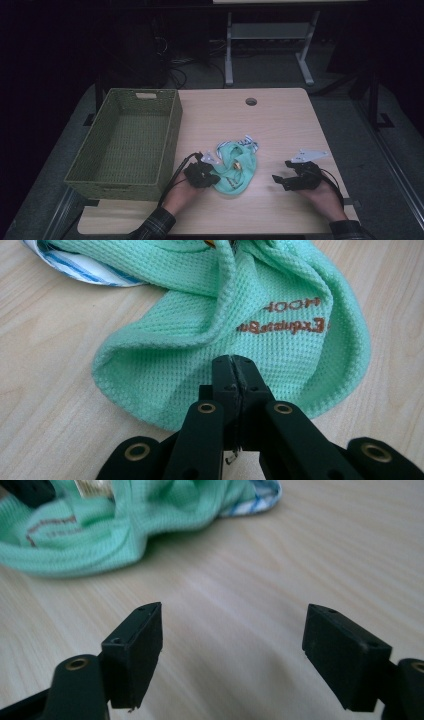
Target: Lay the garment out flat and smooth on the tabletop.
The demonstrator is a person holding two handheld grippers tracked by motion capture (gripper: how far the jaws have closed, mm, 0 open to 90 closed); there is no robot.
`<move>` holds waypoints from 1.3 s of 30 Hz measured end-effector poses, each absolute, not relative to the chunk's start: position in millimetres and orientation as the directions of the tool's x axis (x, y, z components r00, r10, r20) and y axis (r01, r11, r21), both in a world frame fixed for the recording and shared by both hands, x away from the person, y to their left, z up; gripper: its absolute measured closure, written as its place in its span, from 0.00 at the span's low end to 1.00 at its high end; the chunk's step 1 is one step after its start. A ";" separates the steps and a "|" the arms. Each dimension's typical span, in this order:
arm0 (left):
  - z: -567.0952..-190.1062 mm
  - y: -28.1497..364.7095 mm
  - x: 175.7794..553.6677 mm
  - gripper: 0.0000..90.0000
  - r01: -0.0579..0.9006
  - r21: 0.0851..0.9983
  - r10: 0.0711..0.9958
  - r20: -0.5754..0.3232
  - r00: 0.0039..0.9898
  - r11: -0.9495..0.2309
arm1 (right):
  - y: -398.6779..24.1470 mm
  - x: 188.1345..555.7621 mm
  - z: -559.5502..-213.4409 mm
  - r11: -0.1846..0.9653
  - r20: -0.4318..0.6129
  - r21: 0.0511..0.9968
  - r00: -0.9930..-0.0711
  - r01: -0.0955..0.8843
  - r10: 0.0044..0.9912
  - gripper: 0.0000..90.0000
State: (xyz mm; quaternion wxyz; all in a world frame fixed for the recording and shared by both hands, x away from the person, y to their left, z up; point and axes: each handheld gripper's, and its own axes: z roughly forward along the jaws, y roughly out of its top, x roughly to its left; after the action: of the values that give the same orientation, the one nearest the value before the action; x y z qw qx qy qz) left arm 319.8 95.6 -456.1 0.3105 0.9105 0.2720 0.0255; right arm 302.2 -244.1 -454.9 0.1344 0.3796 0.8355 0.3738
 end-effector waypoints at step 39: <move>-455.3 96.3 328.6 0.99 0.493 0.556 0.493 -0.164 0.854 -0.669 | -196.4 412.9 -457.2 0.426 0.148 0.736 -0.739 0.526 0.657 0.88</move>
State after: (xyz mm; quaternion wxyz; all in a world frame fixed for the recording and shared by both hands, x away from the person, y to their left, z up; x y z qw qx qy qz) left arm 328.6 96.3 -455.3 0.3041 0.9136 0.2699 0.0000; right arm 412.9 -196.4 -457.2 0.0813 0.3521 0.8405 0.4037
